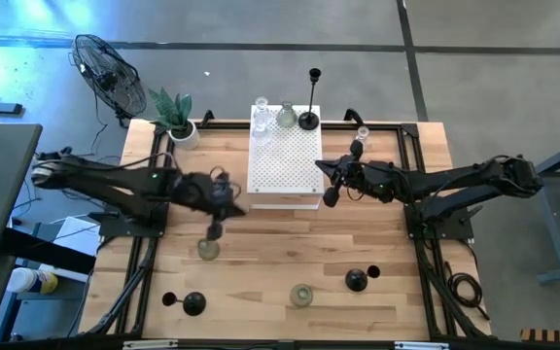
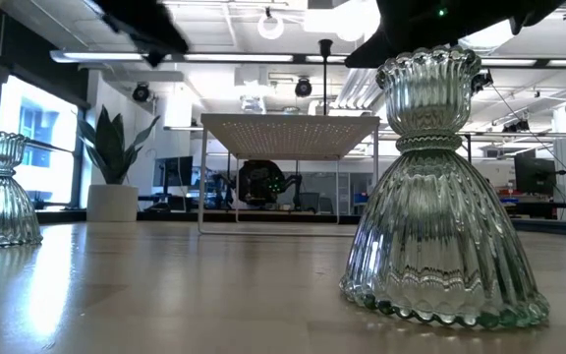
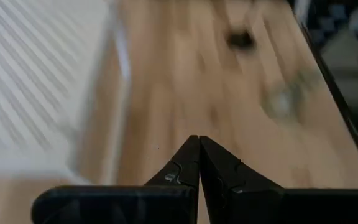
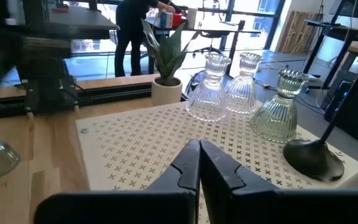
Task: Pick & Place candle stick holders
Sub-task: Put the left green candle holder on the shelf aligned with the green candle holder
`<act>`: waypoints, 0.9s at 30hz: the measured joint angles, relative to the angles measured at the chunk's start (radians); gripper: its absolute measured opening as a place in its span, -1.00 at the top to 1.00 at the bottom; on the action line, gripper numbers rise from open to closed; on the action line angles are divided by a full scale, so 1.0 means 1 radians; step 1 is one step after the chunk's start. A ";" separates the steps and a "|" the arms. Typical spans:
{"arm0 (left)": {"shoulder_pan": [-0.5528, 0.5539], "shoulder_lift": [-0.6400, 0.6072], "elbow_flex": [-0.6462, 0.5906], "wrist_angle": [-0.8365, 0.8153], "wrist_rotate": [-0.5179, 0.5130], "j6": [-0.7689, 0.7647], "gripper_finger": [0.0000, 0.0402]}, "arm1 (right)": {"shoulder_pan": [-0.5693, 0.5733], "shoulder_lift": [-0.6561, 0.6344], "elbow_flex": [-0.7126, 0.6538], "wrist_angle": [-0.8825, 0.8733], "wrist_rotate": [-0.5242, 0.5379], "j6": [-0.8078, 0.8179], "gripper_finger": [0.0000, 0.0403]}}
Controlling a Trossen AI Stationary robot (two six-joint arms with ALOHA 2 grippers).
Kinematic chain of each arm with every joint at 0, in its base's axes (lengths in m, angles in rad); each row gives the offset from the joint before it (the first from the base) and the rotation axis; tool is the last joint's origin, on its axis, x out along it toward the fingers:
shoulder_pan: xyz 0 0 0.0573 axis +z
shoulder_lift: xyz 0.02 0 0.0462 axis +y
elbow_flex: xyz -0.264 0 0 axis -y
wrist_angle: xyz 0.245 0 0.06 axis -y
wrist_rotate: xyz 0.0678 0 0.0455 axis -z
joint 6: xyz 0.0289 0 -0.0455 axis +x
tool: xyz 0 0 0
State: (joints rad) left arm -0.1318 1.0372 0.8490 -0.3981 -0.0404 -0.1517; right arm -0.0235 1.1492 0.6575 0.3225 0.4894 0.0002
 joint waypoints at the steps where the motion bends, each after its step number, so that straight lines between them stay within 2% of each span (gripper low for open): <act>1: -0.034 -0.003 0.023 -0.082 -0.028 -0.033 0.99 | 0.000 0.000 0.000 0.000 0.000 0.000 1.00; 4: -0.140 0.007 0.081 -0.296 -0.108 -0.151 0.97 | 0.000 0.000 0.000 -0.001 0.000 0.000 1.00; 7: -0.232 0.036 0.112 -0.426 -0.127 -0.282 0.85 | 0.000 0.000 0.000 -0.004 -0.002 0.000 1.00; 10: -0.298 0.059 0.132 -0.498 -0.126 -0.421 0.60 | 0.000 0.000 0.000 -0.005 -0.002 0.000 1.00; 15: -0.379 0.076 0.135 -0.576 -0.127 -0.609 0.07 | 0.000 0.001 0.000 -0.006 -0.007 0.000 1.00; 19: -0.403 0.104 0.135 -0.607 -0.129 -0.663 -0.33 | 0.000 0.001 0.000 -0.009 -0.011 0.000 1.00; 22: -0.405 0.132 0.135 -0.634 -0.134 -0.665 -0.56 | 0.000 0.001 0.000 -0.011 -0.015 0.000 1.00; 27: -0.405 0.182 0.135 -0.697 -0.154 -0.665 -0.75 | 0.000 0.001 0.000 -0.013 -0.030 0.000 1.00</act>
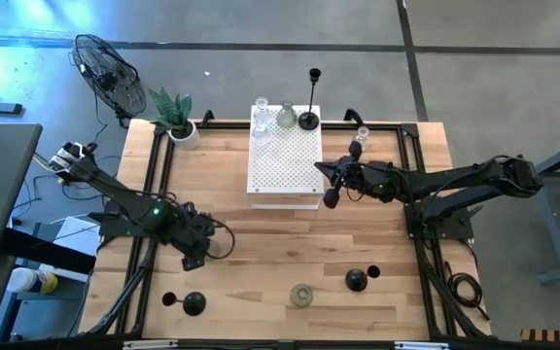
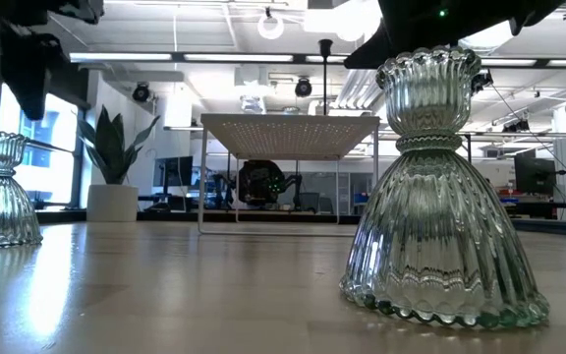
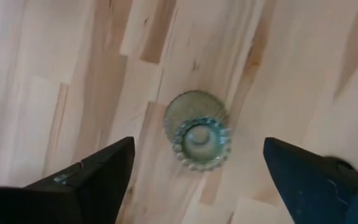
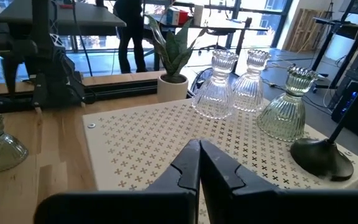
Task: Pick & Place candle stick holders
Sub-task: Put the left green candle holder on the shelf aligned with the green candle holder
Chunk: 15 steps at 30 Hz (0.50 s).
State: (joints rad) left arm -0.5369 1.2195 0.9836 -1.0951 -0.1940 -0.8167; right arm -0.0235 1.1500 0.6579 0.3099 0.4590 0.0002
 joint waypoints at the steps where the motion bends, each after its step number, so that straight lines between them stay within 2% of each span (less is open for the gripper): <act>1: 0.000 0.009 0.000 -0.007 0.002 0.000 -0.76 | 0.000 0.000 0.000 0.000 -0.002 0.000 1.00; 8: 0.000 0.037 -0.060 0.059 0.021 -0.031 -0.72 | 0.000 0.000 0.000 -0.001 -0.002 0.000 1.00; 15: 0.000 0.036 -0.118 0.127 -0.002 -0.054 -0.66 | 0.000 0.000 0.000 -0.004 -0.006 0.000 1.00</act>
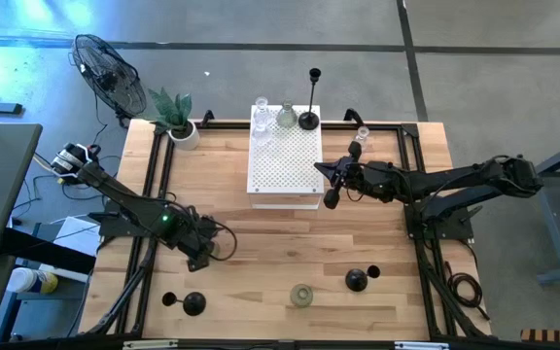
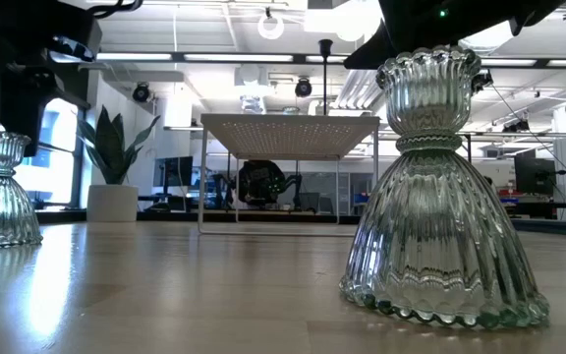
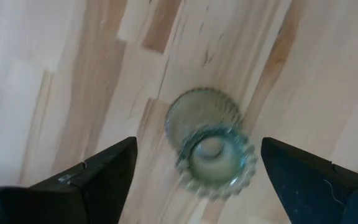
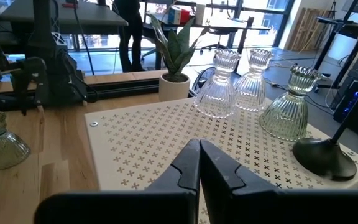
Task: Pick & Place candle stick holders
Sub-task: Put the left green candle holder on the shelf aligned with the green candle holder
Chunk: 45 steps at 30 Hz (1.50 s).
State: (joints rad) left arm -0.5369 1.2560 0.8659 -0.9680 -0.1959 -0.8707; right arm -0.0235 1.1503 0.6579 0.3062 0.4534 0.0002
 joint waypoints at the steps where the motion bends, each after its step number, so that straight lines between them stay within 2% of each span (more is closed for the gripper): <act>1: 0.000 0.000 -0.007 0.021 -0.005 0.005 -0.65 | 0.000 0.000 0.000 0.000 0.000 0.000 1.00; 6: 0.000 0.023 -0.016 0.049 -0.002 0.036 -0.50 | 0.000 0.000 0.000 -0.002 0.000 0.000 1.00; 20: 0.000 0.045 -0.017 0.070 0.028 0.066 0.12 | 0.000 0.000 0.000 -0.003 0.000 0.000 1.00; 26: 0.000 0.045 0.025 0.087 0.041 0.121 0.13 | 0.000 0.000 0.000 -0.004 0.000 0.000 1.00; 31: 0.003 0.043 0.151 0.069 0.007 0.221 0.10 | 0.000 0.000 0.000 -0.004 0.000 0.000 1.00; 35: 0.051 0.043 0.303 0.074 -0.052 0.351 0.15 | 0.000 0.000 0.000 -0.003 0.000 0.000 1.00; 40: 0.179 0.042 0.515 0.077 -0.069 0.522 0.15 | 0.000 0.000 0.000 -0.004 0.000 0.000 1.00; 45: 0.383 0.066 0.687 0.078 -0.047 0.638 0.14 | 0.000 0.000 0.000 -0.004 -0.001 0.000 1.00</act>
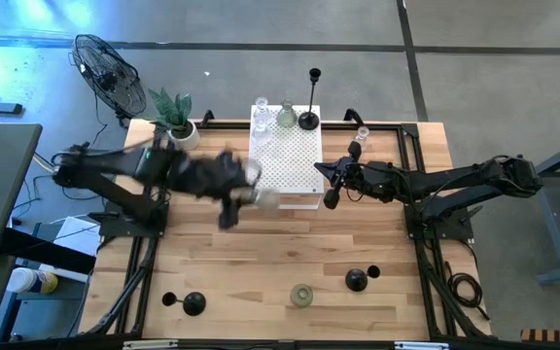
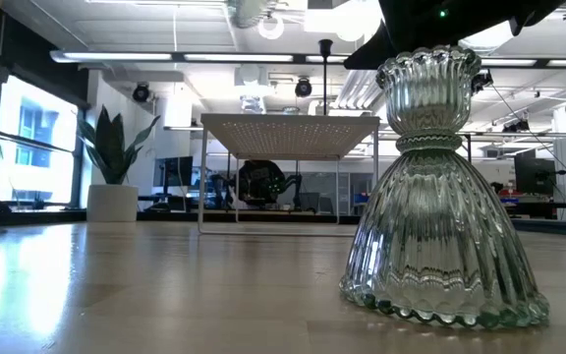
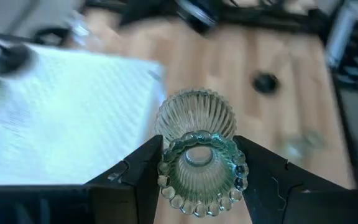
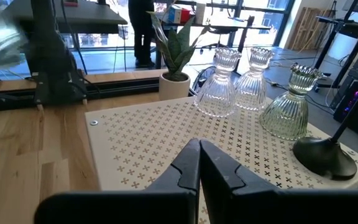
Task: Pick & Place candle stick holders
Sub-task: Put the left green candle holder on the shelf aligned with the green candle holder
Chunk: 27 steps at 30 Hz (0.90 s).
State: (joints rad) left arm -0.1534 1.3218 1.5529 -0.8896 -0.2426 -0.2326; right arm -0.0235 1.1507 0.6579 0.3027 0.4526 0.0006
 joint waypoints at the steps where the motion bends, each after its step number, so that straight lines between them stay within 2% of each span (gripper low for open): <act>1: 0.045 0.016 0.029 0.000 0.015 0.029 0.14 | 0.000 0.000 0.000 0.000 -0.002 0.000 1.00; 6: 0.244 0.145 0.177 -0.004 0.112 0.150 0.14 | 0.000 0.000 0.000 0.000 -0.015 0.000 1.00; 11: 0.374 0.316 0.335 -0.062 0.168 0.221 0.14 | 0.000 0.000 0.000 -0.002 -0.023 0.000 1.00; 18: 0.453 0.504 0.491 -0.153 0.137 0.308 0.14 | 0.000 0.000 0.000 -0.008 -0.040 0.000 1.00; 23: 0.499 0.561 0.510 -0.176 0.071 0.342 0.13 | 0.000 0.000 0.000 -0.008 -0.041 0.000 1.00; 27: 0.533 0.564 0.504 -0.165 0.076 0.354 0.13 | 0.000 0.000 0.000 -0.009 -0.043 0.000 1.00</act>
State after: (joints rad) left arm 0.3799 1.8858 2.0565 -1.0545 -0.1669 0.1211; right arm -0.0235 1.1507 0.6582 0.2940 0.4091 0.0006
